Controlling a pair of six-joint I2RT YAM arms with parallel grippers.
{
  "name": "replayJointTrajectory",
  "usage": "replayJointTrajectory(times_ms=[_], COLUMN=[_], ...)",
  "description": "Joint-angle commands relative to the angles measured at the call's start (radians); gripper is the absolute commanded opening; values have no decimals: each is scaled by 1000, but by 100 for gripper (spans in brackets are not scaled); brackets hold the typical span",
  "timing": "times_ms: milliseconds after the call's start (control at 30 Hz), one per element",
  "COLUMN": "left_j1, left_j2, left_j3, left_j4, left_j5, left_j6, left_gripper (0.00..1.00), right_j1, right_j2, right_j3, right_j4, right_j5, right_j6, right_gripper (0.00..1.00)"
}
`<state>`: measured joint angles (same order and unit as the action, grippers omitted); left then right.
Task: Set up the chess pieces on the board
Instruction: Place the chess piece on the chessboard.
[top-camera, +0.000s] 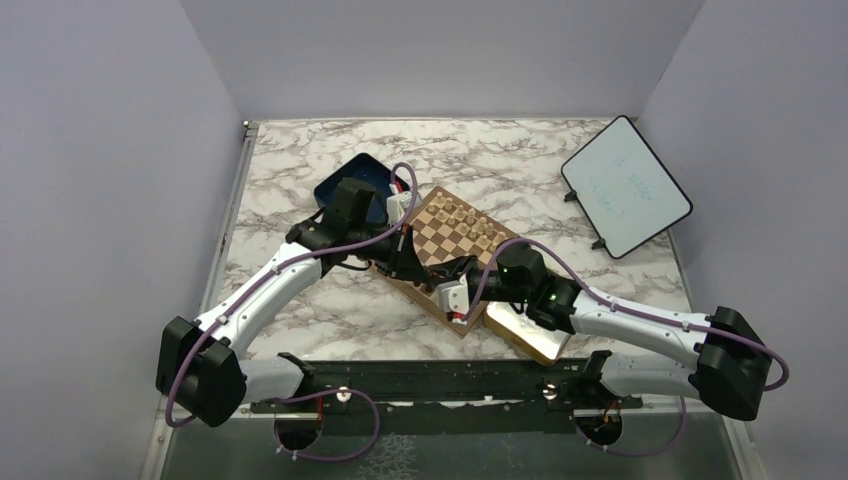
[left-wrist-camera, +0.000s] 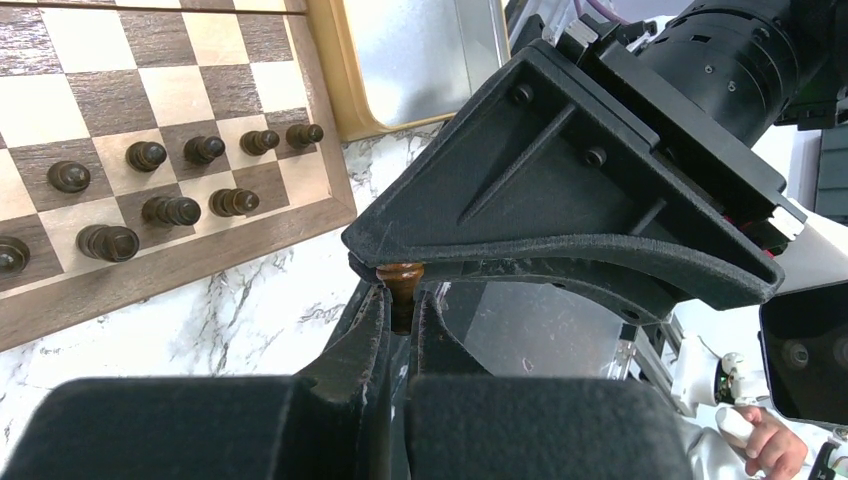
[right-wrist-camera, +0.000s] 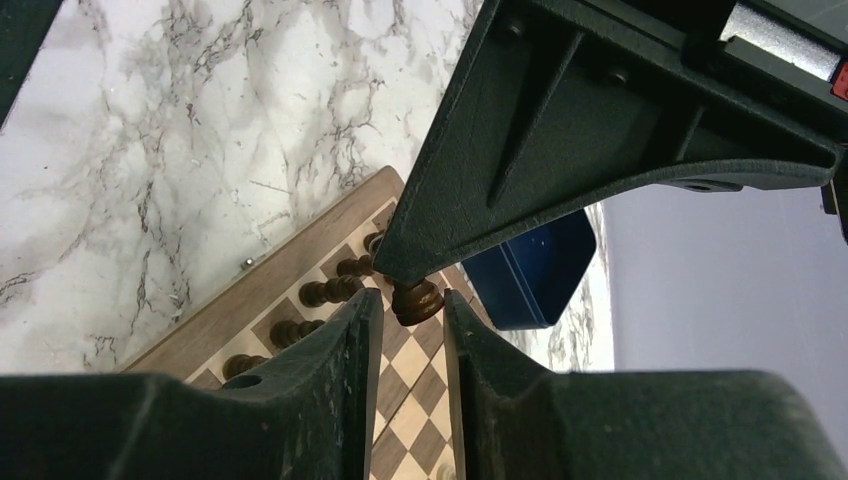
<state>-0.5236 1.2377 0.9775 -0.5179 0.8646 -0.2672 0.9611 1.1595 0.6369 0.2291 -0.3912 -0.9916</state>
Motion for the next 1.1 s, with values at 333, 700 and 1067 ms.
replayJointTrajectory(times_ms=[333, 700, 1067], left_j1=[-6, -6, -6], left_j2=[31, 52, -6], left_j3=[8, 44, 136], left_j4=[4, 3, 14], left_j5=[31, -39, -221], left_j6=[11, -4, -72], left_gripper=[0, 3, 20], right_j1=[7, 7, 6], right_j2=[-18, -12, -35], right_j3=[40, 15, -52], right_j4=[-62, -21, 245], right_j5=[-54, -83, -33], right_j6=[-27, 78, 388], right_gripper=[34, 8, 1])
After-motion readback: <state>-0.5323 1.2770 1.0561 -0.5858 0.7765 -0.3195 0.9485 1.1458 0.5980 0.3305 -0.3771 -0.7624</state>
